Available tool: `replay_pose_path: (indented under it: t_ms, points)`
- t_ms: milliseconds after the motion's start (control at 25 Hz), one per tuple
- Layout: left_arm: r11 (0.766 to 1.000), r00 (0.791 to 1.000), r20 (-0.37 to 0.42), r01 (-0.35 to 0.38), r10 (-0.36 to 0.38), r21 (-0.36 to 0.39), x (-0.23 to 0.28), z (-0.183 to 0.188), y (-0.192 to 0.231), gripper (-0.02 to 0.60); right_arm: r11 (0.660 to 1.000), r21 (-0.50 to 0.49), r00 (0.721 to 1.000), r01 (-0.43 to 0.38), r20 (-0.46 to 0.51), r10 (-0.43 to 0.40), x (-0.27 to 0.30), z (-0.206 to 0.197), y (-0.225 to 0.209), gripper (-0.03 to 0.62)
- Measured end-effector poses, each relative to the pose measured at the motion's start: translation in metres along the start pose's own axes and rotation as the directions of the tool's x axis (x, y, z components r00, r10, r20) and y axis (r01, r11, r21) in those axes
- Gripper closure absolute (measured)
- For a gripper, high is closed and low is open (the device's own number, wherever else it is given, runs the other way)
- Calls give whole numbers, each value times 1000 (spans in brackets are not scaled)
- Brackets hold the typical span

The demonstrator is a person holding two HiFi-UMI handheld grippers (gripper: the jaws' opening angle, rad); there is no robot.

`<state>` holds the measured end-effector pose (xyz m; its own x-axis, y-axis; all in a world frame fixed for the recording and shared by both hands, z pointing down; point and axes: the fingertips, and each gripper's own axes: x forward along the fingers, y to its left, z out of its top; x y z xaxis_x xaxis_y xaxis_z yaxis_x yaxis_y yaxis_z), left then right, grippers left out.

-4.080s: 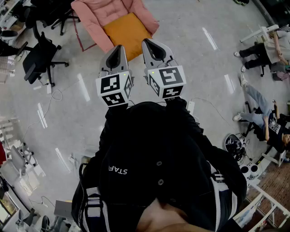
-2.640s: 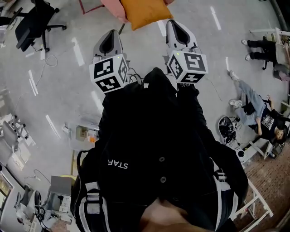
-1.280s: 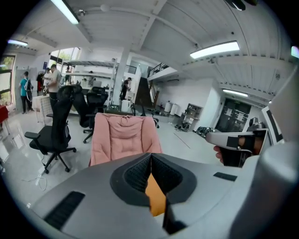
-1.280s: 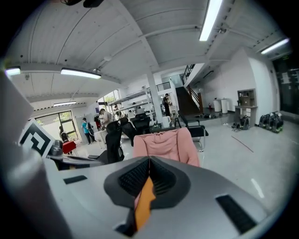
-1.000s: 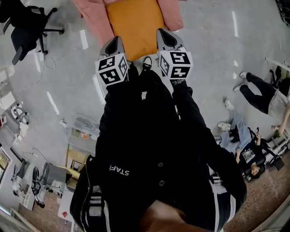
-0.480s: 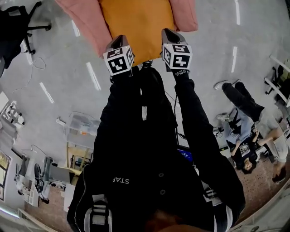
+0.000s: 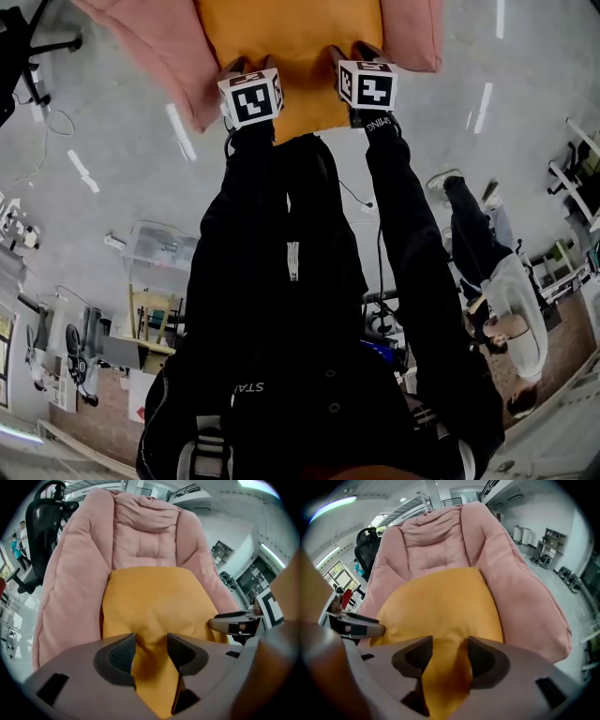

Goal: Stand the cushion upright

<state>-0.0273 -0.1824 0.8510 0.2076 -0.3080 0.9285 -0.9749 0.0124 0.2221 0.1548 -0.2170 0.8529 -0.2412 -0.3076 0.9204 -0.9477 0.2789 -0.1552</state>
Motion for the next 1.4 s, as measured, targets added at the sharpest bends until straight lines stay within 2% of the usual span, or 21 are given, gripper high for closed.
replay_pose_path:
  t_ms: [80, 120, 200, 240, 320, 640, 800, 880, 1000, 1120, 1240, 1400]
  points:
    - [1000, 1000, -8, 7, -7, 20, 5, 2, -4, 418, 1000, -26, 1000, 7, -19, -8, 9, -1, 1, 377]
    - [1000, 1000, -8, 13, -13, 26, 6, 3, -5, 450, 999, -43, 1000, 11, -26, -12, 11, 0, 3, 416]
    - [999, 1000, -4, 25, -25, 23, 2, 6, -4, 518, 998, -66, 999, 21, -33, -23, 10, 4, 10, 537]
    - [999, 1000, 0, 28, -28, 16, -1, 8, -2, 544, 997, -69, 999, 22, -31, -24, 7, 7, 13, 563]
    - [999, 999, 13, 32, -32, -1, -13, 14, 0, 569, 998, -61, 1000, 18, -16, -19, -4, 15, 18, 572]
    - [997, 993, 100, 69, -64, -44, -108, 52, -5, 575, 1000, -23, 996, 8, 91, -6, -101, 58, 43, 576]
    - [995, 981, 179, 88, -79, -46, -162, 82, -14, 575, 1000, -4, 987, 19, 160, -18, -152, 88, 52, 576]
    - [995, 967, 240, 92, -79, -42, -188, 105, -17, 575, 1000, -4, 977, 30, 213, -28, -174, 111, 56, 576]
    - [995, 937, 342, 94, -76, -35, -224, 145, -21, 575, 999, -4, 951, 48, 304, -44, -203, 154, 61, 576]
    - [996, 893, 443, 87, -73, -11, -252, 196, -25, 575, 999, 5, 918, 48, 393, -46, -224, 207, 61, 576]
    - [997, 846, 529, 76, -66, 2, -266, 248, -16, 575, 998, -25, 889, 52, 457, -34, -229, 262, 67, 576]
    - [998, 801, 598, 57, -37, -14, -271, 299, 2, 575, 997, -56, 857, 61, 515, -24, -226, 319, 77, 576]
